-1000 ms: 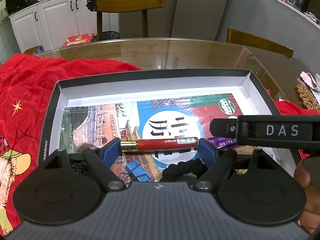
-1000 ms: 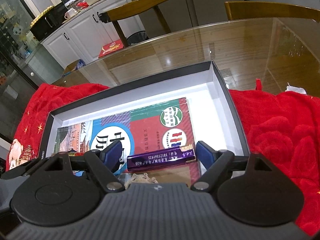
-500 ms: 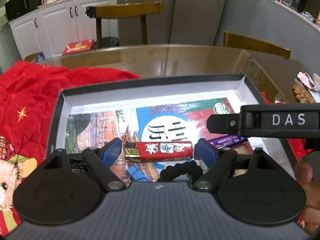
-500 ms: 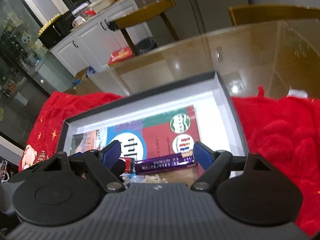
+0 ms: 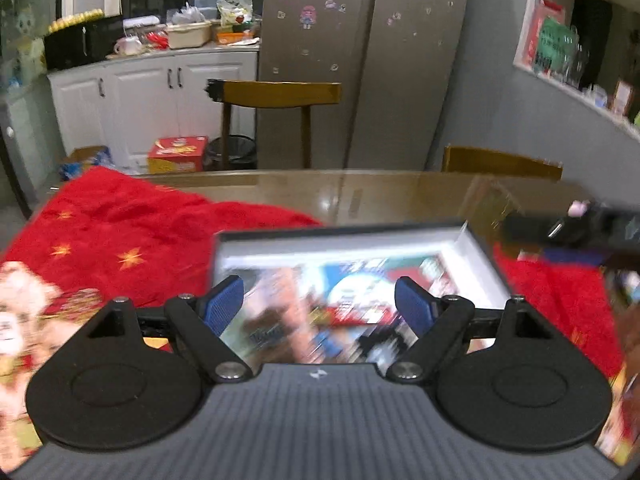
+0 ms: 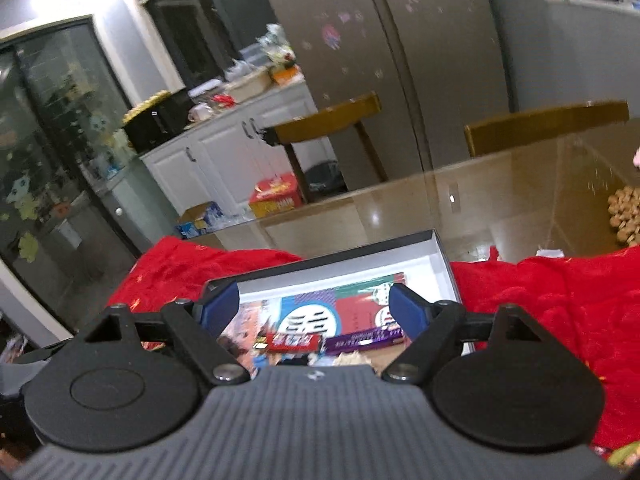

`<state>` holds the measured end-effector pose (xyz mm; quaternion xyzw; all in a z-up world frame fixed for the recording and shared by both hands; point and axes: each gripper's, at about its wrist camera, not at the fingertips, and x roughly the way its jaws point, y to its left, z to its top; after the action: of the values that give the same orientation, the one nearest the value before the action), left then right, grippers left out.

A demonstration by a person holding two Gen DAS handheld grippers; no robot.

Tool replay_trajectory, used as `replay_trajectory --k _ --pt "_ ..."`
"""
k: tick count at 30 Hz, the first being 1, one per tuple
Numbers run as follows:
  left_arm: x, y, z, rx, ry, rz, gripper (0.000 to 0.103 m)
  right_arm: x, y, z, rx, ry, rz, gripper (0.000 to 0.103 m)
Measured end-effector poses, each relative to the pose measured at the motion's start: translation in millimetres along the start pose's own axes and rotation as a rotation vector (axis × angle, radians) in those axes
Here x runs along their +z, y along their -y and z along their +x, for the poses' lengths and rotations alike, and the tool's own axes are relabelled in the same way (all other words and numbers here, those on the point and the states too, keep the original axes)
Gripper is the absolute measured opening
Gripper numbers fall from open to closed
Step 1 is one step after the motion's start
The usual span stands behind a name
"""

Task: Organize objects
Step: 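Withdraw both grippers from the box toward the scrunchies on the blanket, then grasp blue crocheted scrunchie with left gripper while right gripper grasps brown braided scrunchie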

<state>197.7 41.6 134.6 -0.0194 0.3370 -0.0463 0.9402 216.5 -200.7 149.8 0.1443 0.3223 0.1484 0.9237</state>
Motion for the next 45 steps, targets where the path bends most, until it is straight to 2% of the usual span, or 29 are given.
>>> replay_trajectory --k 6,11,15,18,21,23,29,35,39,41,45 --pt "-68 -33 -55 0.047 0.013 0.028 0.086 -36 -10 -32 0.007 0.027 -0.028 0.089" --pt "-112 -31 -61 0.027 0.026 0.058 0.086 -67 -10 -37 0.024 0.006 -0.009 0.089" --pt "-126 -17 -58 -0.014 0.049 0.080 0.086 -82 -7 -33 0.020 0.003 -0.003 0.089" --pt "-130 1 -49 -0.031 0.059 0.135 0.086 -93 -2 -28 0.018 -0.007 0.002 0.087" --pt "-133 15 -37 -0.022 0.059 0.181 0.086 -103 7 -20 0.016 -0.022 0.032 0.085" --pt "-135 19 -28 0.010 0.049 0.193 0.086 -111 11 -17 0.015 -0.038 0.038 0.085" --pt "-157 11 -30 0.110 0.035 0.168 0.086 -137 16 -16 -0.012 -0.082 0.021 0.084" --pt "-169 6 -44 0.152 0.070 0.127 0.086 -167 15 -16 0.035 -0.117 0.008 0.076" --pt "-181 5 -49 0.159 0.099 0.077 0.086 -176 6 -12 0.052 -0.135 -0.028 0.073" --pt "-188 6 -46 0.137 0.106 0.060 0.086 -178 3 -11 0.054 -0.130 -0.050 0.073" --pt "-192 12 -29 0.116 0.018 0.077 0.085 -182 0 -11 0.041 -0.112 -0.054 0.072"
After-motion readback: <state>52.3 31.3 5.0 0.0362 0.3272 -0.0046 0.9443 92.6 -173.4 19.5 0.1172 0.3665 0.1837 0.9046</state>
